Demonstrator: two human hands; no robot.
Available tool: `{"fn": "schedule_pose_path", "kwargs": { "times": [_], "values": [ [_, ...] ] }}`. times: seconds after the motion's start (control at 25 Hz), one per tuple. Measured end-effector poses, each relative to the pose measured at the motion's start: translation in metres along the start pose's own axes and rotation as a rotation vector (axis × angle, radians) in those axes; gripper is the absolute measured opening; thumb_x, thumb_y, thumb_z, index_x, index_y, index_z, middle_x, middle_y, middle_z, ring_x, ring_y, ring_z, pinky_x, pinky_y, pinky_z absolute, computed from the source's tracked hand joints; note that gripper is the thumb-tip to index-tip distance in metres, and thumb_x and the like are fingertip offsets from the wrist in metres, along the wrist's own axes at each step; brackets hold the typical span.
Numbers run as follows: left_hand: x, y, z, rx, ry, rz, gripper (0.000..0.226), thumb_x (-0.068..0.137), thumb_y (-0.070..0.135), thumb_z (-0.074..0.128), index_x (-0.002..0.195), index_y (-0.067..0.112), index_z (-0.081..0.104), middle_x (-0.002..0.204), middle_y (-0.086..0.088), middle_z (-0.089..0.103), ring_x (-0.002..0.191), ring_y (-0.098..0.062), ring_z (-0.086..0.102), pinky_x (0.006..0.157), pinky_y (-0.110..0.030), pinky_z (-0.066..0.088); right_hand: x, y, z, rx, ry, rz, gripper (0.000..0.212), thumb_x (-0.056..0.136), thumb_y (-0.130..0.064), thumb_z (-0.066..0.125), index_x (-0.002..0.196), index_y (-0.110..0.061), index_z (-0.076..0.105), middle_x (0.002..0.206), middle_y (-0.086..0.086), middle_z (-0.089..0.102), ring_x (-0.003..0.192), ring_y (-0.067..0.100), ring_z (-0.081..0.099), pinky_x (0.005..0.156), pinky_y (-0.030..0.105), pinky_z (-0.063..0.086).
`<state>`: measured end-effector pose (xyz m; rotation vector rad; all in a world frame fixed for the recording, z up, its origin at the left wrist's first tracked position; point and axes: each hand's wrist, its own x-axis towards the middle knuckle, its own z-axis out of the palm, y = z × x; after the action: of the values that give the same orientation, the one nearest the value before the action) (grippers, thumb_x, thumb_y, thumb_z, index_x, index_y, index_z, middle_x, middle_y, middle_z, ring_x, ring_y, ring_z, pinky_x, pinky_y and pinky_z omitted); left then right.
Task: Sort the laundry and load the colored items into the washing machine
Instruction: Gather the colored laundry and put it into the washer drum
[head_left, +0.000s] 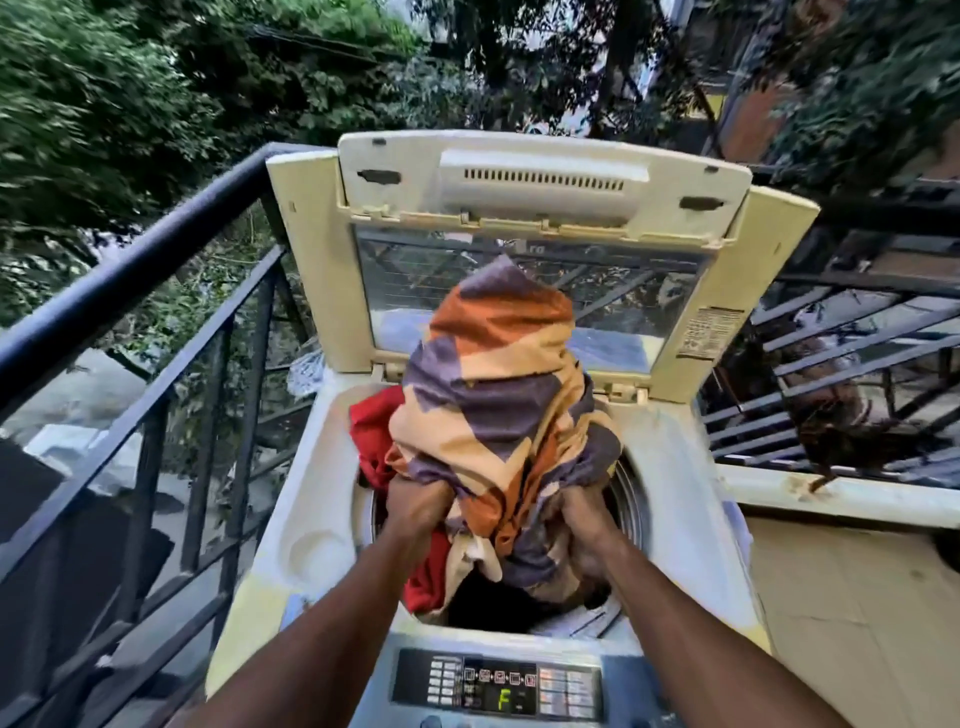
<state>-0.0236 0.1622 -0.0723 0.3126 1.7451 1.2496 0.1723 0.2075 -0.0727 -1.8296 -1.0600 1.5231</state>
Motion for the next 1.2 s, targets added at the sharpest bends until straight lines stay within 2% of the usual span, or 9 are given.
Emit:
{"fn": "schedule_pose_path", "kwargs": {
  "times": [0.08,0.2,0.28,0.36,0.44,0.56,0.72,0.88,1.2],
  "values": [
    [0.013,-0.009,0.010,-0.005,0.045,-0.110,0.028,0.058,0.002,0.071,0.085,0.009,0.069,0.088,-0.018,0.069,0.064,-0.028,0.065,0.053,-0.034,0.056,0.013,0.005,-0.001,-0.066,-0.026,0.046,0.016,0.073,-0.006,0.055,0.060,-0.013,0.061,0.051,-0.002,0.065,0.052,0.016,0.063,0.043,0.018,0.042],
    [0.030,-0.031,0.022,0.012,0.066,-0.274,0.030,0.079,-0.007,0.074,0.104,0.008,0.064,0.112,-0.023,0.067,0.081,-0.035,0.069,0.075,-0.058,0.060,0.019,0.008,-0.004,-0.135,-0.051,0.140,0.014,0.059,-0.010,0.055,0.069,-0.008,0.064,0.071,0.016,0.069,0.069,0.030,0.069,0.055,0.039,0.050],
    [0.031,-0.043,0.029,0.131,0.048,-0.335,0.036,0.080,0.002,0.079,0.109,0.015,0.064,0.111,-0.018,0.066,0.091,-0.034,0.070,0.072,-0.053,0.062,0.024,0.009,-0.006,-0.245,-0.059,0.172,0.012,0.063,-0.001,0.059,0.074,-0.006,0.062,0.076,0.018,0.070,0.073,0.035,0.071,0.058,0.040,0.056],
    [0.026,-0.047,0.033,0.344,-0.214,-0.404,0.019,0.086,0.005,0.073,0.103,0.012,0.066,0.101,-0.012,0.066,0.089,-0.028,0.070,0.065,-0.035,0.064,0.025,0.009,-0.005,-0.333,-0.087,0.197,0.009,0.072,-0.002,0.061,0.081,-0.005,0.062,0.073,0.014,0.070,0.061,0.029,0.068,0.048,0.031,0.054],
    [0.026,-0.047,0.036,0.419,-0.375,-0.467,0.012,0.093,0.000,0.059,0.088,0.010,0.062,0.086,-0.008,0.064,0.073,-0.022,0.065,0.049,-0.024,0.058,0.029,0.009,0.001,-0.383,-0.165,0.209,0.014,0.080,-0.011,0.061,0.093,-0.007,0.065,0.084,0.011,0.069,0.068,0.028,0.067,0.051,0.030,0.055],
    [0.034,-0.036,0.038,0.381,-0.237,-0.373,0.003,0.089,0.001,0.064,0.090,0.003,0.065,0.085,-0.016,0.066,0.071,-0.028,0.061,0.048,-0.022,0.052,0.032,0.008,0.008,-0.444,-0.176,0.098,0.012,0.086,-0.012,0.061,0.096,-0.010,0.067,0.095,0.014,0.069,0.089,0.030,0.069,0.078,0.043,0.059],
    [0.044,-0.028,0.034,0.444,-0.133,-0.367,0.036,0.079,0.013,0.071,0.111,-0.004,0.069,0.108,-0.022,0.069,0.101,-0.033,0.064,0.073,-0.033,0.044,0.029,0.007,0.012,-0.449,-0.178,0.078,0.029,0.085,0.000,0.061,0.113,0.003,0.069,0.108,0.026,0.072,0.093,0.033,0.070,0.069,0.035,0.052],
    [0.041,-0.025,0.032,0.453,-0.155,-0.381,0.041,0.077,0.015,0.075,0.113,-0.002,0.068,0.111,-0.020,0.070,0.104,-0.031,0.062,0.064,-0.029,0.038,0.024,0.005,0.012,-0.497,-0.177,0.090,0.038,0.089,-0.004,0.062,0.125,0.007,0.060,0.115,0.028,0.069,0.085,0.032,0.068,0.070,0.037,0.057],
    [0.029,-0.025,0.030,0.455,-0.184,-0.352,0.035,0.077,0.024,0.075,0.106,0.007,0.067,0.106,-0.014,0.068,0.095,-0.027,0.061,0.064,-0.033,0.045,0.019,0.012,0.008,-0.539,-0.170,0.067,0.039,0.092,-0.012,0.068,0.122,0.011,0.062,0.120,0.025,0.068,0.108,0.033,0.066,0.093,0.043,0.054]
  ]
}}
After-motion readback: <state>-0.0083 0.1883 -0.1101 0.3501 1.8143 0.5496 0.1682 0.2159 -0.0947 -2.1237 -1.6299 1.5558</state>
